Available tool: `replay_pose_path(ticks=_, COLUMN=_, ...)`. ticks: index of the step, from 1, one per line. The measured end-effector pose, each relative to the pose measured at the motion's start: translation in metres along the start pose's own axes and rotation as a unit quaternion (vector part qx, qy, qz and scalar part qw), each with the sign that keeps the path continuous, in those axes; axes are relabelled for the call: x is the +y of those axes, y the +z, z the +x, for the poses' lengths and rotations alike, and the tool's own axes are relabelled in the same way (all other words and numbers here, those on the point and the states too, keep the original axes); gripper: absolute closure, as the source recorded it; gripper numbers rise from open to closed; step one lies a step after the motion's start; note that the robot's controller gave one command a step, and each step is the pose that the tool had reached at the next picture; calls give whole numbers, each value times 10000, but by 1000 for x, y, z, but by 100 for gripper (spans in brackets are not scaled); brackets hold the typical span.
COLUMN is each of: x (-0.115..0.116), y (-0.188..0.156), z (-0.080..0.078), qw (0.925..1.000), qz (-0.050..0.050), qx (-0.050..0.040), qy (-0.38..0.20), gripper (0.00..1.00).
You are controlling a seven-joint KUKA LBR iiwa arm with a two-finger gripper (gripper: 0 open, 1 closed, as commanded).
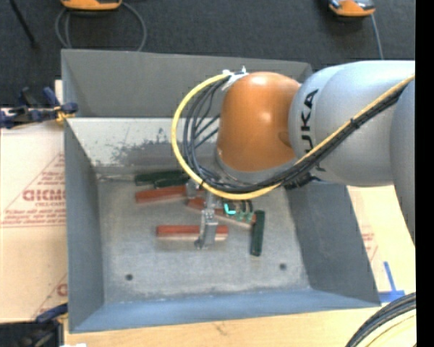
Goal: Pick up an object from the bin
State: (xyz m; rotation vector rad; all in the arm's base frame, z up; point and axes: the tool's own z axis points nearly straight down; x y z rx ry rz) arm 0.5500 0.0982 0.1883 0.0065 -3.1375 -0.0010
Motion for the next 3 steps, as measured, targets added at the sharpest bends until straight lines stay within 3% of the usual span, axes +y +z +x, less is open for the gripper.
replay_pose_path(ticks=1, x=0, y=123, z=-8, qw=9998, qz=9, qx=0, qy=-211, gripper=0)
replay_pose_path(ticks=2, x=0, y=117, z=-10, qw=9998, qz=-4, qx=-36, qy=-191, gripper=100)
replay_pose_path(ticks=3, x=-22, y=-51, z=-13, qw=9997, qz=6, qx=-79, qy=-236, gripper=100)
